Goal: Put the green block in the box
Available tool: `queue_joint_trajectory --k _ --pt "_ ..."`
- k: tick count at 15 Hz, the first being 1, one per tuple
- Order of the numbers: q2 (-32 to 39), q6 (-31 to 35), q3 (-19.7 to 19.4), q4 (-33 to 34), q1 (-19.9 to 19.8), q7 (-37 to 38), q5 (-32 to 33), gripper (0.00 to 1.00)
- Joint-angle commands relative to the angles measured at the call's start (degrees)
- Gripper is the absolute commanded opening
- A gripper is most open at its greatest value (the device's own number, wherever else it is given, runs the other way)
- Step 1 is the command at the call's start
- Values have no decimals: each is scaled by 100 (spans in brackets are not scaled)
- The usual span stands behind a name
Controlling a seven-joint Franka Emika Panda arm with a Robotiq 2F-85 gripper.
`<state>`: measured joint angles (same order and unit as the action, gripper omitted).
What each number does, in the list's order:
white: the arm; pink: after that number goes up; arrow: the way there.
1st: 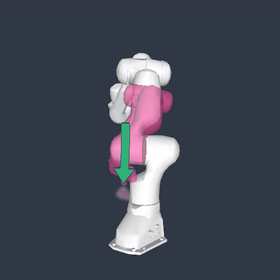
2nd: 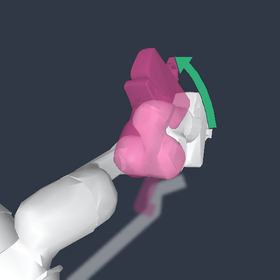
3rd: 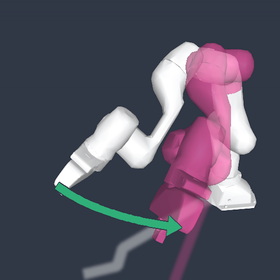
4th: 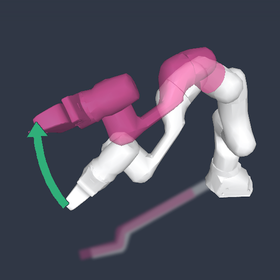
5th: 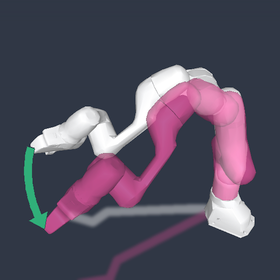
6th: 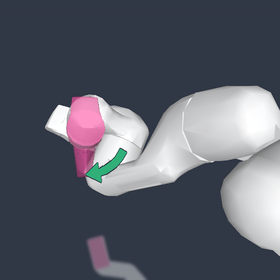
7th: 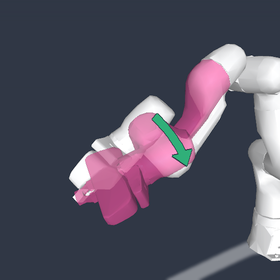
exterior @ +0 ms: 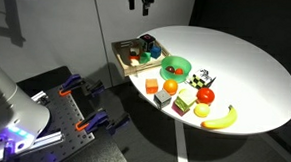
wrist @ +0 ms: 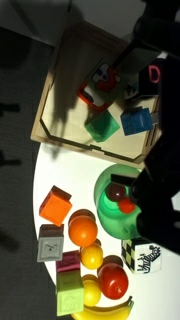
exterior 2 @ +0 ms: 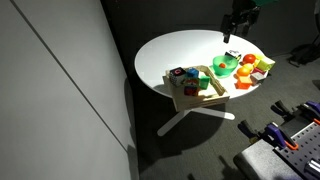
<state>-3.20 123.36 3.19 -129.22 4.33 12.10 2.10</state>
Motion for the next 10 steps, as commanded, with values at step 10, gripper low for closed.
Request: queue_joint_trajectory --k 10 --pt "-272 -13 -54 -154 -202 -5 -5 100"
